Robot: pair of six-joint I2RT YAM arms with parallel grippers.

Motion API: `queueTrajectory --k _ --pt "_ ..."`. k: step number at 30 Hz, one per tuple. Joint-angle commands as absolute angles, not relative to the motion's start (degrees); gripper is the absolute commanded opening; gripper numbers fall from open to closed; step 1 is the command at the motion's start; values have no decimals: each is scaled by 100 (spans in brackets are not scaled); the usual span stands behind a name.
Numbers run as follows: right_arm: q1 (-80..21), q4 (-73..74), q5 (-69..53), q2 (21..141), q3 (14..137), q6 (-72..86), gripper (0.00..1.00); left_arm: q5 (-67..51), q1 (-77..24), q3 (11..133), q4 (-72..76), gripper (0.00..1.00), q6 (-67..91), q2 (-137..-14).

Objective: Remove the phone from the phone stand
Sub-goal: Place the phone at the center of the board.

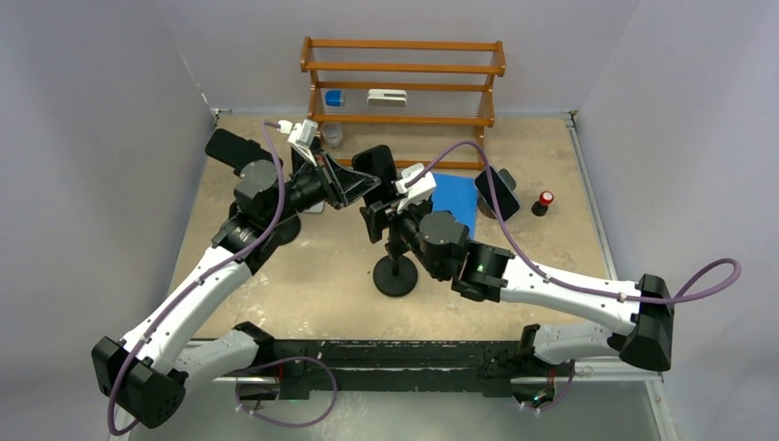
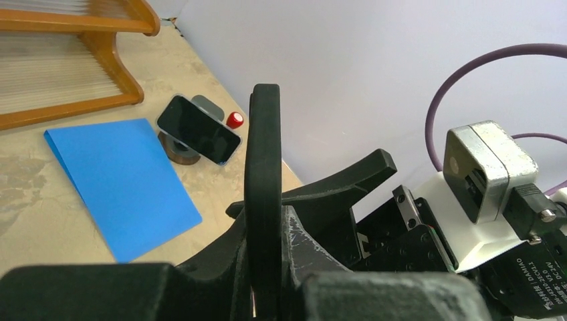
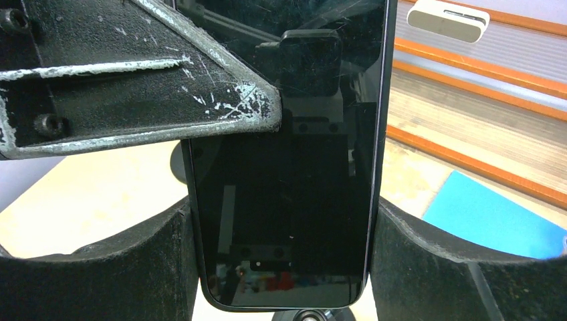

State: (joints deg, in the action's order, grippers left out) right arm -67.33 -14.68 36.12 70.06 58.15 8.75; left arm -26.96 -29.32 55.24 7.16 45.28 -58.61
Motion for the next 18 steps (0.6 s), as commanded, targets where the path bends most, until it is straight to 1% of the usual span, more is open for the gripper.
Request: queueTrajectory --k 1,2,4,6,7,11,14,18 --pt "-6790 -1828 3199 6848 6290 1001 47 -2561 -2914 5604 832 0 4285 -5568" --pt "-6790 -1783 3129 6814 6266 999 60 -2459 -2913 5583 752 0 4212 -5484" --pt "-6786 -1698 2993 6714 6221 995 81 -2225 -2917 5576 587 0 4059 -5311" --pt "-6786 -1617 2883 6607 6201 993 97 -2021 -2912 5585 458 0 3930 -5162" --pt "-6788 -1558 2849 6537 6219 1010 99 -1932 -2917 5589 409 0 3883 -5093" --pt "-6785 -1139 2823 6254 6401 1149 99 -1575 -2918 5790 -93 0 3624 -4991" --pt "-6782 -939 2880 5859 6319 1201 99 -1476 -2917 6100 -872 0 3231 -4964" --pt "-6786 -913 2929 5133 5845 1076 99 -1407 -2912 6395 -2011 0 2606 -4940"
